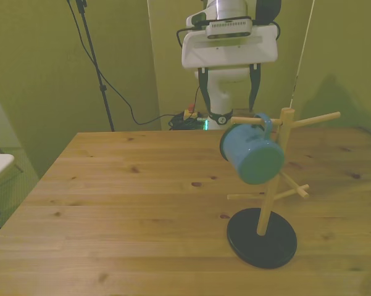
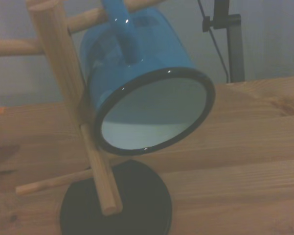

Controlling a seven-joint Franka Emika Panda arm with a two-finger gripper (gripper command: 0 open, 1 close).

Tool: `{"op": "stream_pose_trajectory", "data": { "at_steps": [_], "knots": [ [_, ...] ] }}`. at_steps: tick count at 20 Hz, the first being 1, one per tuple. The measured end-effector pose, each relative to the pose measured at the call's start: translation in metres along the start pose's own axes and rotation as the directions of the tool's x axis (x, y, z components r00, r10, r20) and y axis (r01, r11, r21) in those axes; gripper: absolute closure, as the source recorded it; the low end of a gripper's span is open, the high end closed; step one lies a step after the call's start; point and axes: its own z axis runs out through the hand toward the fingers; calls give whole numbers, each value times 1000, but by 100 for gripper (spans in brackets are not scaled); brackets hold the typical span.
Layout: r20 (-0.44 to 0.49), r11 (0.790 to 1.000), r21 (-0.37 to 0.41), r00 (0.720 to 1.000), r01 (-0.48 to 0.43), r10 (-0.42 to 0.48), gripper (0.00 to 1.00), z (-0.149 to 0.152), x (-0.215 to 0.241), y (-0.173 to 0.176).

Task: Unload the mug

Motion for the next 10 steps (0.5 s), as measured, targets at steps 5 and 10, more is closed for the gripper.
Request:
{"op": "stream_pose_trajectory", "data": {
  "at_steps": [5,10],
  "knots": [
    [-62,997,82,998,-9,14,0,7,26,7],
    [-86,994,105,996,4,5,0,47,38,0]
  ]
}}
